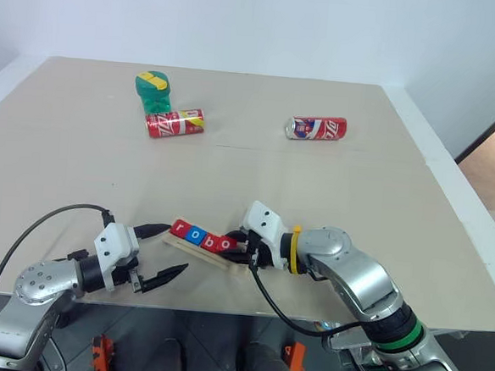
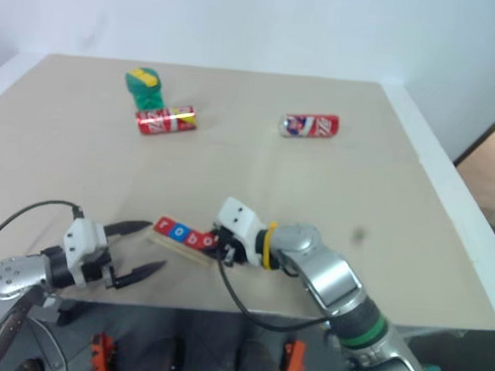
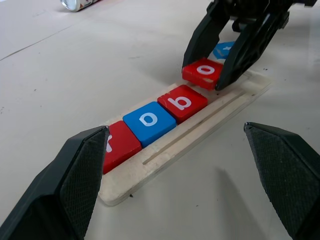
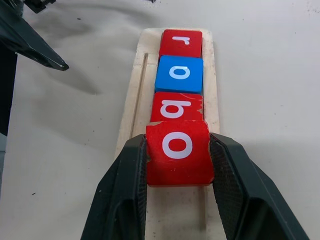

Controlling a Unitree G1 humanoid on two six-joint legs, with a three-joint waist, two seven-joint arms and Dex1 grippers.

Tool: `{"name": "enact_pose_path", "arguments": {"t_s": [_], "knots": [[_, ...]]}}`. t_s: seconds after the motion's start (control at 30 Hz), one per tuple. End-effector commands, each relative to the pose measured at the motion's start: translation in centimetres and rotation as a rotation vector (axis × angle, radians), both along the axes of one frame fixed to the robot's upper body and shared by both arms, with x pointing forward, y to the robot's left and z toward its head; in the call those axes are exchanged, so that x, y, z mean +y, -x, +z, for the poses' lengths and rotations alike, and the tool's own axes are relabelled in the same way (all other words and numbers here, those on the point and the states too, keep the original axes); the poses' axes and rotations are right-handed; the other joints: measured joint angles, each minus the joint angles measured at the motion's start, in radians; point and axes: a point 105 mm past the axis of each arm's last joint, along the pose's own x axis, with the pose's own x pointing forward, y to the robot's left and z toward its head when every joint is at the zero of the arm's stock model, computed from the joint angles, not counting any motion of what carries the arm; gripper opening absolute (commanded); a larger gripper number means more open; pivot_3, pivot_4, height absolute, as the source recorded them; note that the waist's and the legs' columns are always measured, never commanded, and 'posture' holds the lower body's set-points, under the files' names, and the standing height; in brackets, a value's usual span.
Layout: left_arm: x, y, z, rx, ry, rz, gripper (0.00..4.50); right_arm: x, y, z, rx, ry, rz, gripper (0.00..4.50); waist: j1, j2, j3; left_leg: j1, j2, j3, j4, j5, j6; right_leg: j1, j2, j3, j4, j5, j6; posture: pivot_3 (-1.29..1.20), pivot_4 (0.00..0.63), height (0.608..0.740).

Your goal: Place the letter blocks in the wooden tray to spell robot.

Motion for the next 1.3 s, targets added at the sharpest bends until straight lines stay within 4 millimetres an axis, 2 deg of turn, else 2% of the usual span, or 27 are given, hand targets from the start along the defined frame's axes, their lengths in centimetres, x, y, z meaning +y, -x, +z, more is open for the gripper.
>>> {"name": "enact_pose_path", "arguments": {"t_s": [0.03, 0.37, 0.43, 0.53, 0.63, 0.87, 0.93, 1.0, 1.03, 1.1, 1.13, 1.27, 1.3], "knots": [[-1.1, 0.6, 1.3, -0.020, 0.028, -0.060, 4.50, 0.2, 0.4, 0.1, 0.008, -0.007, -0.006, 1.22, 0.000, 0.000, 0.000, 0.000, 0.000, 0.000, 0.000, 0.000, 0.000, 0.000, 0.000, 0.000, 0.000, 0.000, 0.000, 0.00, 0.150, 0.740], [-1.2, 0.5, 1.1, -0.018, 0.002, -0.067, 4.50, 0.3, 0.5, -0.2, 0.039, -0.012, -0.038, 1.22, 0.000, 0.000, 0.000, 0.000, 0.000, 0.000, 0.000, 0.000, 0.000, 0.000, 0.001, 0.000, 0.000, 0.000, 0.000, 0.00, 0.150, 0.740], [-1.2, 0.4, 1.0, -0.017, -0.003, -0.068, 4.50, 0.3, 0.5, -0.1, 0.044, -0.017, -0.044, 2.29, 0.000, 0.000, 0.000, 0.000, 0.000, 0.000, 0.000, 0.000, 0.000, 0.000, 0.001, 0.000, 0.000, 0.000, 0.000, 0.00, 0.150, 0.740], [-1.2, 0.4, 1.0, -0.017, -0.007, -0.068, 4.50, 0.5, 0.3, 0.2, 0.027, -0.036, -0.055, 3.31, 0.000, 0.000, 0.000, 0.000, 0.000, 0.000, 0.000, 0.000, 0.000, 0.000, 0.001, 0.000, 0.000, 0.000, 0.000, 0.00, 0.150, 0.740], [-1.2, 0.5, 0.9, -0.018, -0.012, -0.069, 4.50, 0.3, -0.3, 1.8, -0.018, -0.081, -0.091, 4.32, 0.000, 0.000, 0.000, 0.000, 0.000, 0.000, 0.000, 0.000, 0.000, 0.000, 0.001, 0.000, 0.000, 0.000, 0.000, 0.00, 0.150, 0.740], [-1.2, 0.6, 0.8, -0.021, -0.031, -0.082, 4.50, -1.5, -0.7, 6.3, -0.060, -0.188, -0.127, 4.42, 0.000, 0.000, 0.000, 0.000, 0.000, 0.000, 0.000, 0.000, 0.000, 0.000, 0.001, 0.000, 0.000, 0.000, 0.000, 0.00, 0.150, 0.740], [-1.1, 0.6, 0.8, -0.023, -0.037, -0.085, 4.50, -2.2, -0.4, 6.6, -0.045, -0.195, -0.130, 4.42, 0.000, 0.000, 0.000, 0.000, 0.000, -0.001, 0.000, 0.000, 0.000, 0.000, 0.001, 0.000, 0.000, 0.000, 0.000, 0.00, 0.150, 0.740], [-1.1, 0.5, 0.9, -0.026, -0.040, -0.086, 4.50, -3.1, 0.2, 5.6, -0.017, -0.157, -0.124, 4.42, 0.002, 0.000, 0.000, 0.000, 0.000, 0.000, -0.001, 0.000, 0.000, 0.000, 0.001, 0.000, 0.000, 0.000, -0.001, 0.00, 0.150, 0.740], [-1.1, 0.4, 0.9, -0.028, -0.040, -0.087, 4.50, -3.6, 0.7, 4.6, 0.001, -0.118, -0.111, 3.86, 0.001, 0.000, 0.000, 0.000, 0.000, -0.001, -0.001, 0.000, 0.000, 0.000, 0.000, 0.000, 0.000, -0.001, 0.000, 0.00, 0.150, 0.740], [-1.2, 0.4, 1.0, -0.031, -0.034, -0.091, 4.50, -4.0, 1.1, 3.1, 0.028, -0.070, -0.104, 3.35, 0.001, 0.000, 0.000, 0.000, 0.000, -0.001, -0.001, 0.000, 0.000, 0.000, 0.000, 0.000, 0.000, -0.001, 0.000, 0.00, 0.150, 0.740], [-1.3, 0.4, 1.1, -0.029, -0.026, -0.094, 4.50, -4.0, 1.3, 2.6, 0.042, -0.057, -0.102, 2.88, 0.000, 0.000, 0.000, 0.000, -0.001, -0.001, -0.001, 0.000, 0.000, 0.000, 0.000, 0.000, 0.000, -0.002, 0.000, 0.00, 0.150, 0.740], [-1.7, 0.8, 1.3, -0.003, -0.007, -0.114, 4.50, -3.6, 1.3, 1.8, 0.046, -0.046, -0.092, 1.73, -0.008, 0.000, 0.000, 0.000, 0.001, 0.001, -0.001, 0.000, 0.000, -0.002, 0.001, 0.002, 0.000, 0.001, 0.000, 0.00, 0.150, 0.740], [-1.8, 0.8, 1.3, -0.003, -0.007, -0.116, 4.50, -3.4, 1.2, 1.6, 0.045, -0.047, -0.094, 1.10, -0.007, 0.000, 0.000, 0.000, 0.001, 0.001, -0.001, 0.000, 0.000, -0.001, 0.002, 0.001, 0.000, 0.001, -0.001, 0.00, 0.150, 0.740]]}}
